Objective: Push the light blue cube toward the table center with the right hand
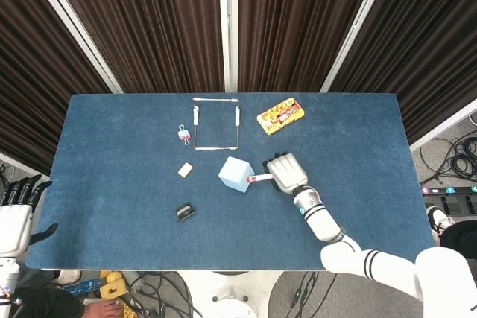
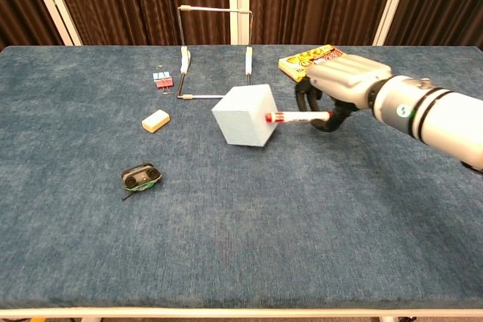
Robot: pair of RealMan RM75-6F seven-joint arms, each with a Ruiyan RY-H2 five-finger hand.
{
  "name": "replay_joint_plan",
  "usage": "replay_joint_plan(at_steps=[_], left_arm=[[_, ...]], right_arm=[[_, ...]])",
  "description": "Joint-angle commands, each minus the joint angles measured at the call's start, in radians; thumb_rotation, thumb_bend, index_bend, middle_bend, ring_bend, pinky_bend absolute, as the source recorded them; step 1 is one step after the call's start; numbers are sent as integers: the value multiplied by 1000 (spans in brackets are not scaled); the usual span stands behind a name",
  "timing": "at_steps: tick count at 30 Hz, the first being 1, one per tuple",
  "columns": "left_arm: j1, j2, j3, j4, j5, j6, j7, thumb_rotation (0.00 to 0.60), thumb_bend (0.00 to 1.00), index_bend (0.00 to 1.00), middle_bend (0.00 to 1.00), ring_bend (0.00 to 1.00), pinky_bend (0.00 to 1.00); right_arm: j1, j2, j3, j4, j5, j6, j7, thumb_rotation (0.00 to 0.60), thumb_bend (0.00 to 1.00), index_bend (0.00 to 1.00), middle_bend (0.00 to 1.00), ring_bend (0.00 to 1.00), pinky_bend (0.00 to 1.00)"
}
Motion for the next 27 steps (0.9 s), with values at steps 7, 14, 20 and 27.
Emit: replay_joint_plan(at_steps=[7, 14, 20, 27], left_arm=[[2, -4, 2, 13, 5, 2, -13, 600, 125, 246, 219, 135, 137], [4, -8, 3, 20, 9, 4, -21, 600, 125, 246, 218, 135, 137], [7, -9, 4, 21, 11, 7, -22, 600, 125, 246, 218, 135, 137], [14, -5, 7, 22, 10, 11, -23, 600, 125, 246, 219, 135, 137]], right_arm=[[3, 53, -21, -53, 69, 26, -71, 600, 477, 703, 681, 314, 363], [2, 89, -36, -47, 123, 26, -91, 600, 477, 703, 681, 314, 363], [45, 51, -29, 2, 178, 1, -121, 600, 477, 703, 681, 313, 359], [121, -22, -12, 62, 242, -30, -170, 600, 477, 705, 682, 314, 354]])
